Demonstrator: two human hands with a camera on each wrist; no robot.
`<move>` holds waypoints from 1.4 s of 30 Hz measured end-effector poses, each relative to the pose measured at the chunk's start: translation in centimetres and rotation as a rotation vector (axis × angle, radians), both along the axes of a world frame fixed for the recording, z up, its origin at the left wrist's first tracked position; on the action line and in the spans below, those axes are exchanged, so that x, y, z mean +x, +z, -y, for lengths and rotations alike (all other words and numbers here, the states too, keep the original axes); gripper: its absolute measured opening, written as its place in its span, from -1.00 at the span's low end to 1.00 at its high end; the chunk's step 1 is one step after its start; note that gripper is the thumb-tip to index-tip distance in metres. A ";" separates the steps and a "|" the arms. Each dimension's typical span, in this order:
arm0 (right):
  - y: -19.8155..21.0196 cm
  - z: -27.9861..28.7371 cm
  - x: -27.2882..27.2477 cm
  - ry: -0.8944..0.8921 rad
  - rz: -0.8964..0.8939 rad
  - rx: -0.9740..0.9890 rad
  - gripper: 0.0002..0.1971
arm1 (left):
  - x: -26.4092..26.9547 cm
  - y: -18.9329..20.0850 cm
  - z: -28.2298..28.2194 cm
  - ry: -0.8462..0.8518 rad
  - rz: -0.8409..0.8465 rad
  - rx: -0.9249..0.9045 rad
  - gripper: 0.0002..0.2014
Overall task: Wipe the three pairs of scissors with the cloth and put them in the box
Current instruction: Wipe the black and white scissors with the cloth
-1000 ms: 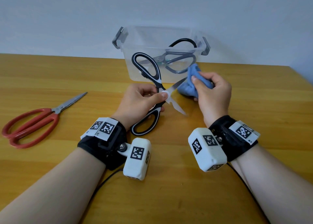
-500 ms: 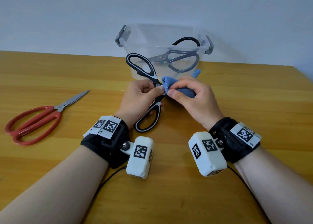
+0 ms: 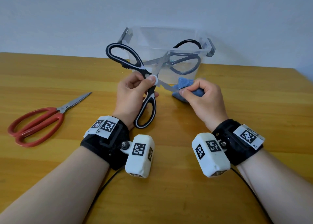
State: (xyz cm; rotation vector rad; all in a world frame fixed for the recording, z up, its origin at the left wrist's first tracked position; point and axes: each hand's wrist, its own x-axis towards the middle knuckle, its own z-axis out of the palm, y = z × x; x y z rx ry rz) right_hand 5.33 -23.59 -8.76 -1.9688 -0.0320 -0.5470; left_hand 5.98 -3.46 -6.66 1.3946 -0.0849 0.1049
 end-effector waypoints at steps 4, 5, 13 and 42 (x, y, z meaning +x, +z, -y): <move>0.4 0.3 -0.1 -0.155 0.128 0.152 -0.91 | 0.2 -0.2 0.3 0.004 0.016 0.047 -0.77; 0.7 0.2 -0.2 -0.117 0.188 0.172 -0.95 | 0.3 -0.3 0.4 -0.009 0.032 0.055 -0.78; 0.4 -0.7 -0.6 0.270 0.096 -0.140 -0.93 | 0.4 -0.7 0.7 -0.150 0.092 0.076 -0.80; 0.5 -0.4 -0.1 -0.106 0.183 0.056 -0.83 | 0.0 -0.8 0.6 -0.222 0.000 0.375 -0.69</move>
